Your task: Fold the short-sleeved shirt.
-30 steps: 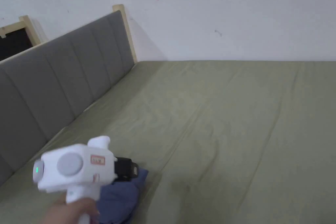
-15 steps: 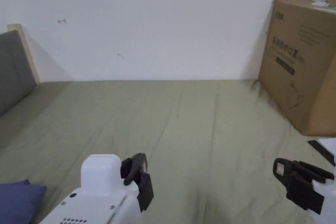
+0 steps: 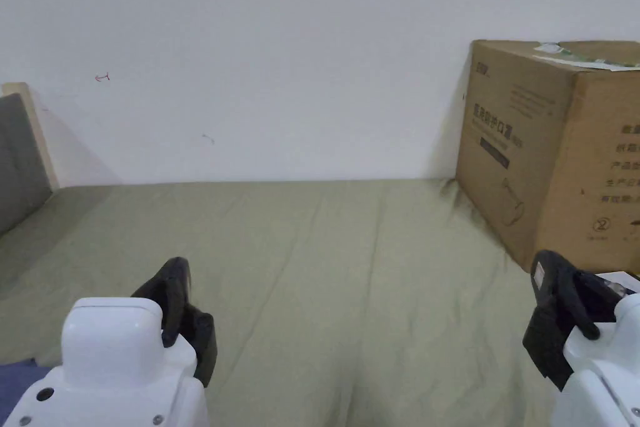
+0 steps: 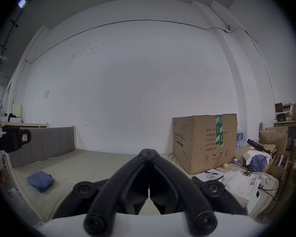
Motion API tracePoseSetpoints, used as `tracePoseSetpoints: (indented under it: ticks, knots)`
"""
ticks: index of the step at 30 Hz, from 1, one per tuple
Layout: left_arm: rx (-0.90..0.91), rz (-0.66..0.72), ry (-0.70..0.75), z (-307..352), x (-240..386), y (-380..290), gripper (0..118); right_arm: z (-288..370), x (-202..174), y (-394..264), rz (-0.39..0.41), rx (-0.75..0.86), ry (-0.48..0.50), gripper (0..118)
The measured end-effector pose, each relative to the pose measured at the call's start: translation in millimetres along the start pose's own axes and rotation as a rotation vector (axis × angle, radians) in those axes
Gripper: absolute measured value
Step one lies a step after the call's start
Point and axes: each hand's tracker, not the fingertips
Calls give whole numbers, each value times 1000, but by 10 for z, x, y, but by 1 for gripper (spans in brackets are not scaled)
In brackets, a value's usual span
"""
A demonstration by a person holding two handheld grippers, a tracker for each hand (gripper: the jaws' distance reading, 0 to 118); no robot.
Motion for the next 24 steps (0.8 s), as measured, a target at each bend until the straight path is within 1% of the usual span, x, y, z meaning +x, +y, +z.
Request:
tracePoseSetpoints:
  ticks: [3, 5, 6, 7, 8, 9, 10, 11, 12, 13, 14, 15, 16, 17, 21, 24]
  knots:
    - [-22, 17, 13, 14, -19, -25, 0, -20, 6, 11, -20, -36, -7, 0]
    - [-36, 26, 19, 1, -33, -43, 0, -30, -8, 14, -11, -48, -11, 0]
    - [-41, 30, 21, -7, -40, -50, 2, -32, -14, 16, -8, -50, -7, 0]
    - [-45, 35, 24, -3, -43, -50, 8, -43, -20, 13, -4, -57, 3, 6]
    - [-48, 39, 23, -10, -61, -60, 33, -54, -32, 12, 3, -72, 10, 22]
    - [-53, 47, 14, -19, -72, -66, 61, -61, -46, 1, 7, -73, 6, 35]
    - [-62, 54, 2, -33, -86, -69, 88, -58, -48, -4, 11, -76, 1, 52]
    - [-72, 61, -4, -39, -94, -63, 88, -64, -46, -7, 13, -82, 0, 52]
    - [-82, 64, -7, -54, -101, -69, 95, -74, -47, -15, 10, -87, -4, 59]
    - [-77, 71, -6, -52, -108, -87, 105, -88, -45, -26, 6, -94, -9, 71]
    - [-70, 73, 0, -35, -101, -97, 111, -87, -41, -40, 0, -100, -11, 96]
    - [-65, 70, 8, -25, -90, -87, 111, -86, -33, -51, -9, -101, -13, 107]
    - [-65, 66, 15, -32, -88, -88, 111, -86, -27, -66, -17, -100, -14, 115]
    - [-69, 58, 23, -46, -85, -91, 111, -78, -22, -87, -21, -103, -17, 118]
    - [-59, 58, 43, -55, -97, -94, 111, -129, -53, -85, 3, -92, -34, 118]
    - [-34, 55, 71, -43, -112, -90, 111, -101, -57, -59, 2, -90, -34, 118]
